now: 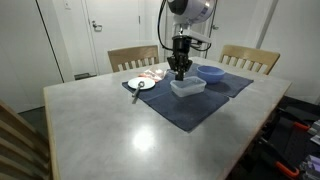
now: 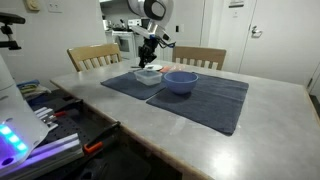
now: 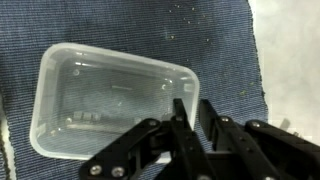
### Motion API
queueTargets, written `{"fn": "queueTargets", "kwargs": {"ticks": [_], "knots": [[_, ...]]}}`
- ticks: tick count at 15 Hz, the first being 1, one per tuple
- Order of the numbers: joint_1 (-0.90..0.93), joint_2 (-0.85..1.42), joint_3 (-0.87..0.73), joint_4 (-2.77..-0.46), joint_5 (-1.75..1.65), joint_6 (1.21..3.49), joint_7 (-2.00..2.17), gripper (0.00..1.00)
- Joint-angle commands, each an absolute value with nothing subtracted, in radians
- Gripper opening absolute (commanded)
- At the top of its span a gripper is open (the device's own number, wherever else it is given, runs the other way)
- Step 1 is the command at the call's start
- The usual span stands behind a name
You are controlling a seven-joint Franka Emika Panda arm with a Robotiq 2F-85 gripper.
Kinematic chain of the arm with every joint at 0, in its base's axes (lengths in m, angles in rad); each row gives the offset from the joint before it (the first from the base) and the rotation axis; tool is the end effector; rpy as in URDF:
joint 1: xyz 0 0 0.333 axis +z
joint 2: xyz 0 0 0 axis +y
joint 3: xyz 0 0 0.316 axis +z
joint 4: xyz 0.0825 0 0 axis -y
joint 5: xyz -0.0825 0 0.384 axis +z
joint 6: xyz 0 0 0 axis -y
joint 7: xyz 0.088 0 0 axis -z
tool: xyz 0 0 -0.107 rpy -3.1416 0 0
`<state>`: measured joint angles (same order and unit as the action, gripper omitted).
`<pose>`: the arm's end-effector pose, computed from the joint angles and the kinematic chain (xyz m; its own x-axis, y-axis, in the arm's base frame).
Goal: Pour the things in the lunchbox into the bowl
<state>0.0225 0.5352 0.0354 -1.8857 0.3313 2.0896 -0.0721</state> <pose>0.5962 0.0500 0.2011 0.9439 -0.0369 -0.3281 -0.1265 -0.9584 -0.2560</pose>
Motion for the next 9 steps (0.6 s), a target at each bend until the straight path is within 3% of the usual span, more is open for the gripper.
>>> {"fn": "queueTargets", "kwargs": {"ticks": [1,7,9], "knots": [[0.005,0.547,0.057,-1.846,0.326,2.061,-0.064,0.53],[-0.020,0.437,0.091,-1.862,0.382,2.026,-0.120,0.96],[-0.030,0.418,0.102,-1.856,0.415,2.001,-0.154,1.00]]}}
